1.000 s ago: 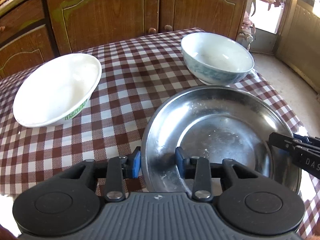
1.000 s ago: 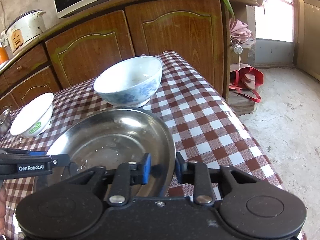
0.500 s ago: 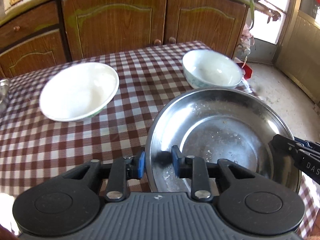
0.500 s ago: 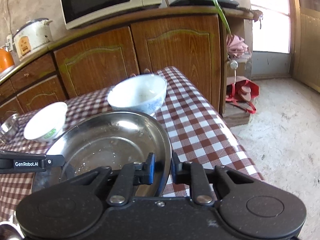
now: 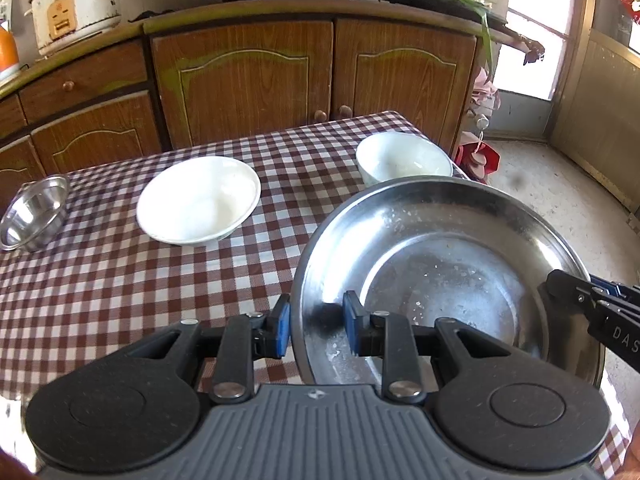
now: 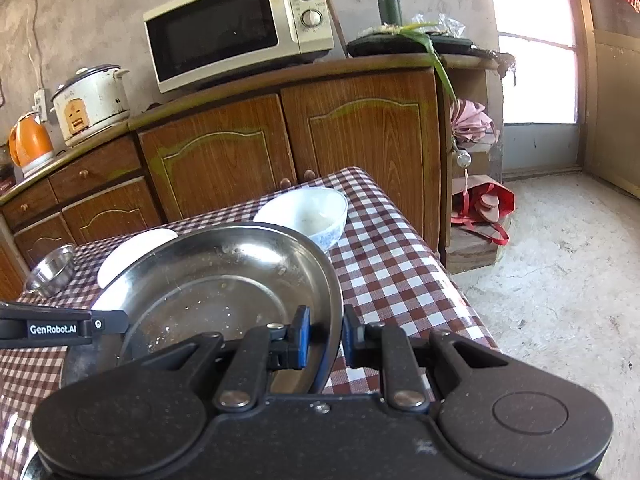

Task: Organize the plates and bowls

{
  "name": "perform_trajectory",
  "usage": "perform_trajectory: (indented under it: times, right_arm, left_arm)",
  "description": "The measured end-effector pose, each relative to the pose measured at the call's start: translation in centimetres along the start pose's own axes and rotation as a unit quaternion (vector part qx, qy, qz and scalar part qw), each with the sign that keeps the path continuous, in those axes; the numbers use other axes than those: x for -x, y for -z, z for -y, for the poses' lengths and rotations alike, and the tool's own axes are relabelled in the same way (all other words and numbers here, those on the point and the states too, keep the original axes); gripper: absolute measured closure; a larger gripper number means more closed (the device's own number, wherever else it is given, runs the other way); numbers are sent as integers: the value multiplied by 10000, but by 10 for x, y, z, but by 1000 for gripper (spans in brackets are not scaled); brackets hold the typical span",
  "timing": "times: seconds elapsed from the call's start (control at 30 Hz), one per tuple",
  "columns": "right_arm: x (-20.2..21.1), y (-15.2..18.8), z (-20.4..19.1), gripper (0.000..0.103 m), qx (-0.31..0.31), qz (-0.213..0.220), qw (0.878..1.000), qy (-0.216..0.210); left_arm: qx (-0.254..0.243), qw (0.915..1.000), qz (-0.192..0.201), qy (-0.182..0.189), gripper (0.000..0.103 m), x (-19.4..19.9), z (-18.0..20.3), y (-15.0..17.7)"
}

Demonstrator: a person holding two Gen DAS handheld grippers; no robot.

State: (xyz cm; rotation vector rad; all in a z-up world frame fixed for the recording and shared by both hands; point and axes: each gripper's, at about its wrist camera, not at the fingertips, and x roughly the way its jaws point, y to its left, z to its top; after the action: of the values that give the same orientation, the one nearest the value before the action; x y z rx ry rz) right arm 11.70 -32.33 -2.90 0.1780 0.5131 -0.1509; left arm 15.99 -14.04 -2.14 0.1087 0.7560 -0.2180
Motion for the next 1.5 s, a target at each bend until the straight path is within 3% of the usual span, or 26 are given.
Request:
perform_trajectory:
  times: [0.6, 1.5]
  right_arm:
    - [48, 10, -9, 81, 28, 146, 9999, -13]
    - [80, 22, -12, 81, -1, 235, 9997, 120]
  left_arm:
    - [58, 10000, 61, -29, 75, 36, 2, 20]
    - [-63, 9999, 142, -10, 74, 61, 9, 37]
